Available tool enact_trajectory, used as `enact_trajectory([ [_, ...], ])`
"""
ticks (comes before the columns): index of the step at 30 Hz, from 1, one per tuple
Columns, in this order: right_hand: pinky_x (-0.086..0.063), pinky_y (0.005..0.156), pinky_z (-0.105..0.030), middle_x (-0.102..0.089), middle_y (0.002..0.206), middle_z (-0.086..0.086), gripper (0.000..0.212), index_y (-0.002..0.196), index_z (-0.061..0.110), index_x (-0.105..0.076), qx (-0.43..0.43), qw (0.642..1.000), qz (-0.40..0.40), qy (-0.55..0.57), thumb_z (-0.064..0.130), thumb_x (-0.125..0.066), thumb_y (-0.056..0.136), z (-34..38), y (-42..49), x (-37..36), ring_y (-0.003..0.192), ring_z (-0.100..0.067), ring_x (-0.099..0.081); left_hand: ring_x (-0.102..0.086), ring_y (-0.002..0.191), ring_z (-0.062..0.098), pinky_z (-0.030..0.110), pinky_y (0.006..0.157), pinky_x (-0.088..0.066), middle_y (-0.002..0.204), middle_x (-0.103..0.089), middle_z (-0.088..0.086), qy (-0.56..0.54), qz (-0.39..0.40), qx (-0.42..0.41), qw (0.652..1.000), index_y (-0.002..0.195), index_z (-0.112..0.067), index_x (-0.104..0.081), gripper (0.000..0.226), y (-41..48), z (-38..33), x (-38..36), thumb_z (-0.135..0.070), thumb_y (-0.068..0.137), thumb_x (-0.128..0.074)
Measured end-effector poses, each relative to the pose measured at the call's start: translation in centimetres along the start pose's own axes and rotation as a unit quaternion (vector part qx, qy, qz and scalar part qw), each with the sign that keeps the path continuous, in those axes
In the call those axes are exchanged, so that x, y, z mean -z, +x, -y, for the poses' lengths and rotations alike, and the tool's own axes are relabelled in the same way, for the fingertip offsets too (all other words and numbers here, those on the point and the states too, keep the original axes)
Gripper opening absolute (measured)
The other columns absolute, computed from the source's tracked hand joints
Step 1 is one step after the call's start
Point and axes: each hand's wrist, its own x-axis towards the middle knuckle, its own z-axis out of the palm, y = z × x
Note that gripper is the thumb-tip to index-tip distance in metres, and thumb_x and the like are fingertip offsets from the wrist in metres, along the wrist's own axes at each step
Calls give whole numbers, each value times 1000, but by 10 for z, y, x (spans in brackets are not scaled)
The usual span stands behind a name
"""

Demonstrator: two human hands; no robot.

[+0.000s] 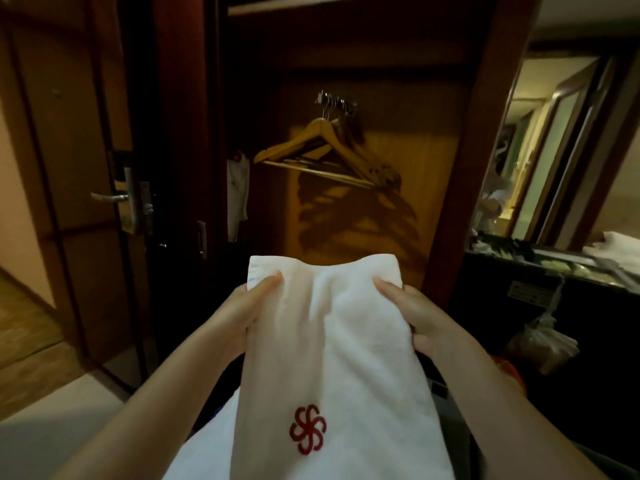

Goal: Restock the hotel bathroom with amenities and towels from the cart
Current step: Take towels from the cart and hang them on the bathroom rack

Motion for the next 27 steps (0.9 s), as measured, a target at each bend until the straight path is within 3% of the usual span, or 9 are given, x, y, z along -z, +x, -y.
enact_trajectory([
  [4,-55,83,-39,-64,112,-7,62,128,10,-45,58,996,14,61,46,-65,82,28,-38,3,97,-24,-65,-64,90,22,34,67,-51,99,-66,5,-16,-22,-77,997,99,-22,-61,20,-47,-34,-17,-39,92,-53],
  [5,-55,84,-40,-65,110,-7,56,123,11,-46,72,994,22,78,46,-65,82,35,-50,4,96,-24,-66,-64,91,22,34,67,-51,100,-66,6,-18,-28,-94,995,98,-22,-61,20,-60,-42,-20,-39,91,-53],
  [8,-56,84,-43,-67,112,-7,70,132,13,-45,99,988,60,101,50,-68,77,53,-83,7,95,-24,-69,-65,94,24,37,74,-53,103,-67,8,-21,-40,-140,989,97,-22,-62,24,-102,-62,-26,-42,89,-54],
  [11,-58,77,-41,-68,108,-7,55,128,18,-49,141,980,92,109,48,-60,85,74,-122,2,91,-25,-69,-67,93,25,40,78,-55,103,-68,9,-26,-55,-189,980,105,-17,-62,31,-148,-83,-26,-42,87,-56],
  [15,-59,59,-30,-72,89,-3,34,115,18,-58,198,959,149,133,42,-53,91,101,-179,-21,75,-19,-71,-70,67,14,29,59,-59,78,-72,0,-34,-76,-257,963,95,-17,-62,22,-213,-108,-17,-37,88,-56],
  [18,-55,52,-26,-72,79,3,20,95,27,-60,232,943,189,146,44,-51,91,115,-217,-40,67,-13,-70,-67,72,19,35,68,-58,85,-69,5,-26,-97,-301,949,101,-14,-62,28,-263,-122,-6,-37,88,-56],
  [22,-50,48,-24,-67,79,8,13,95,34,-58,264,919,236,176,44,-51,91,127,-270,-63,63,-7,-67,-63,80,25,38,71,-57,92,-65,10,3,-170,-359,917,111,-10,-61,35,-335,-133,13,-37,89,-54],
  [25,-47,49,-23,-64,70,10,7,90,36,-56,280,904,271,174,42,-53,90,131,-312,-85,59,-6,-63,-68,74,19,33,61,-58,84,-70,3,18,-257,-380,888,102,-15,-64,29,-390,-135,28,-38,87,-56],
  [27,-47,42,-19,-67,59,11,10,84,33,-57,268,892,310,190,41,-56,89,128,-342,-102,52,-5,-65,-69,73,17,31,60,-58,84,-71,1,32,-311,-384,869,99,-18,-64,24,-426,-135,40,-37,87,-56],
])
